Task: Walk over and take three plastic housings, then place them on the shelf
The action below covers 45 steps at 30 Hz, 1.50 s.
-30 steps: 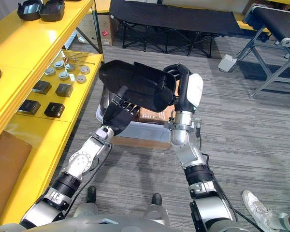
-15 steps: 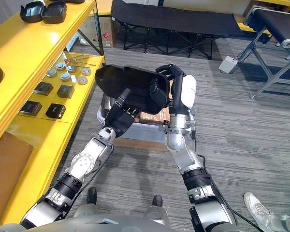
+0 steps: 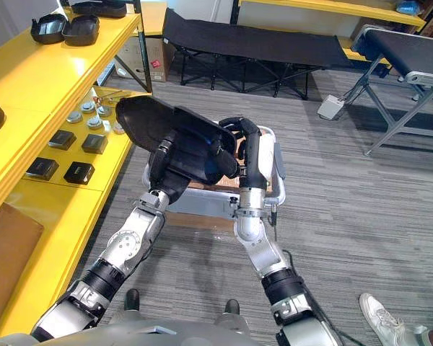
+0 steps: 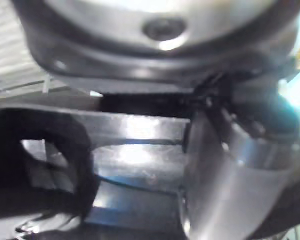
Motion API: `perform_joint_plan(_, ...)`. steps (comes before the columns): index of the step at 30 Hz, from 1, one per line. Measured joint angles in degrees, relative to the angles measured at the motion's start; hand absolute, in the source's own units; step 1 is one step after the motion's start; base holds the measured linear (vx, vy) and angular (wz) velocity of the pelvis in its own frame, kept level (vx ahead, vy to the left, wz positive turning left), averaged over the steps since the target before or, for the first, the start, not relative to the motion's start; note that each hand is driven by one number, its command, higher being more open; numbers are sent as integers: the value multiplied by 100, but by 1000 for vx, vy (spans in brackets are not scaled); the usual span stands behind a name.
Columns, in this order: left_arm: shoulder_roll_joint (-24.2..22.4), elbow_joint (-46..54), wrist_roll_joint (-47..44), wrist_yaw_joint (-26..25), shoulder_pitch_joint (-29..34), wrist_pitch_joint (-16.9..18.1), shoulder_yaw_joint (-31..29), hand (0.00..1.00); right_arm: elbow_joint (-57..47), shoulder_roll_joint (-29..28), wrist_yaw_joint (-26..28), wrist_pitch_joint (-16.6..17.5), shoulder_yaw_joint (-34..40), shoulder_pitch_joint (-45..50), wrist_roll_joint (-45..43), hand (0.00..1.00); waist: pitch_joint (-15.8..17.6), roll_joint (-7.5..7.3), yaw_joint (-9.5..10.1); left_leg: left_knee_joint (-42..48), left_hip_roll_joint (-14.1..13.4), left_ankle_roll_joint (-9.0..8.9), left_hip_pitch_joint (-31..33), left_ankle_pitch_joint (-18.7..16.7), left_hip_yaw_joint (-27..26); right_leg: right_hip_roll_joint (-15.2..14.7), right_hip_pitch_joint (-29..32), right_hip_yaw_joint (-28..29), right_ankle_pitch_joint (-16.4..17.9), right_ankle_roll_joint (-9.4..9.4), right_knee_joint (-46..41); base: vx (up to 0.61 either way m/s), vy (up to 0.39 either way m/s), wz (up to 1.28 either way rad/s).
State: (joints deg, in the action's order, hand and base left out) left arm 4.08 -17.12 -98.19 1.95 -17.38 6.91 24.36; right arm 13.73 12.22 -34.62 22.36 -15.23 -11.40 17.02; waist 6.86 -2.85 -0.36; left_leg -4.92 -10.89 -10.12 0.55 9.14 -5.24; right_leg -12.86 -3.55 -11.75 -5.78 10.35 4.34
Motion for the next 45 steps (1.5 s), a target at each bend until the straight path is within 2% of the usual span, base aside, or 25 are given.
perform_joint_plan(1,0,0,-55,0,0,42,6,0,0,-10,3,51,-8,14,3,0,0,0,-4,0,0,-1,0,-2,-7,-1,5,6,0,1,0,-5,-1,-6)
perform_joint_plan(3,-2,0,-128,32,15,232,24,0,-128,-82,2,382,-128,146,59,0,-2,-3,-41,0,0,-1,-1,-4,-29,-3,20,25,1,0,0,2,-3,-5)
perform_joint_plan(6,-12,0,-143,191,70,423,51,0,-120,-210,-16,433,-192,190,61,0,-33,-52,-106,0,1,-2,-1,-12,-57,-7,42,50,2,1,-1,3,-3,-4)
perform_joint_plan(11,-22,0,-196,388,227,409,86,0,-119,-223,-87,455,-244,330,86,0,-81,-127,-124,1,1,-20,-5,-38,-74,-9,51,66,11,-1,-2,0,-1,-1)
perform_joint_plan(12,-21,1,-160,390,232,411,108,0,-119,-231,-139,462,-244,372,101,100,-81,-127,-114,1,1,-20,-6,-41,-73,-9,50,66,15,-4,-3,0,0,0)
perform_joint_plan(16,-33,17,295,387,234,446,124,0,-118,-231,-344,534,-230,520,293,100,-81,-127,-125,1,4,-12,-18,-81,-75,-14,50,69,32,-8,-22,0,0,0)
perform_joint_plan(19,-106,246,1201,249,235,655,162,0,-101,-245,-430,584,-348,838,453,100,-81,-127,-113,1,8,-12,-18,-89,-74,-18,49,69,37,-6,-22,0,0,0)
perform_joint_plan(21,-111,527,1916,-214,235,821,180,0,-43,-235,-490,547,-330,906,450,100,-81,-127,-133,1,14,-10,-18,-90,-75,-25,51,69,38,-5,-22,0,0,0)
perform_joint_plan(25,-150,1159,3201,-994,347,931,97,0,-60,-251,-457,543,-366,971,309,100,-82,-125,-140,2,19,-10,-39,-88,-84,-23,55,69,50,-26,-36,-4,-1,-1)
perform_joint_plan(27,-287,1572,4552,-1662,479,927,-72,0,-126,-337,-114,463,-456,1009,-113,100,-90,-110,-139,1,19,-11,-87,-87,-88,-23,48,74,64,-47,-42,-7,-2,-2)
perform_joint_plan(30,-479,1740,5844,-2306,487,882,-358,0,-246,-439,377,285,-476,1020,-440,100,-125,-51,-139,0,19,-12,-100,-88,-87,-24,54,74,107,-59,-107,0,0,0)
perform_joint_plan(34,-592,1994,8280,-3377,522,659,-1469,0,-534,-392,1076,92,-416,1228,-870,100,-197,72,-150,0,16,-12,-123,-88,-82,-24,50,73,116,-53,-125,0,0,0)
perform_joint_plan(37,-523,2075,9624,-4100,677,589,-2278,0,-733,-397,1431,11,-171,1438,-1336,100,-241,121,-134,0,15,-14,-136,-89,-82,-24,36,73,115,-54,-122,0,0,0)
perform_joint_plan(39,-481,2075,10024,-4410,720,469,-2578,0,-863,-400,1537,-23,-24,1517,-1515,100,-246,114,-122,0,15,-14,-137,-89,-83,-24,34,73,114,-53,-122,0,0,0)
perform_joint_plan(41,-357,2075,10234,-4512,846,411,-2702,0,-1027,-403,1702,-29,47,1597,-1634,100,-261,99,-143,-1,15,-21,-137,-95,-84,-24,37,74,132,-83,-118,-15,0,0)
perform_joint_plan(45,-309,2074,10307,-4249,1116,408,-2687,0,-1207,-420,2193,-80,97,1826,-1859,100,-380,52,-173,-1,12,-63,-134,-134,-102,-24,57,90,137,-90,-112,0,0,0)
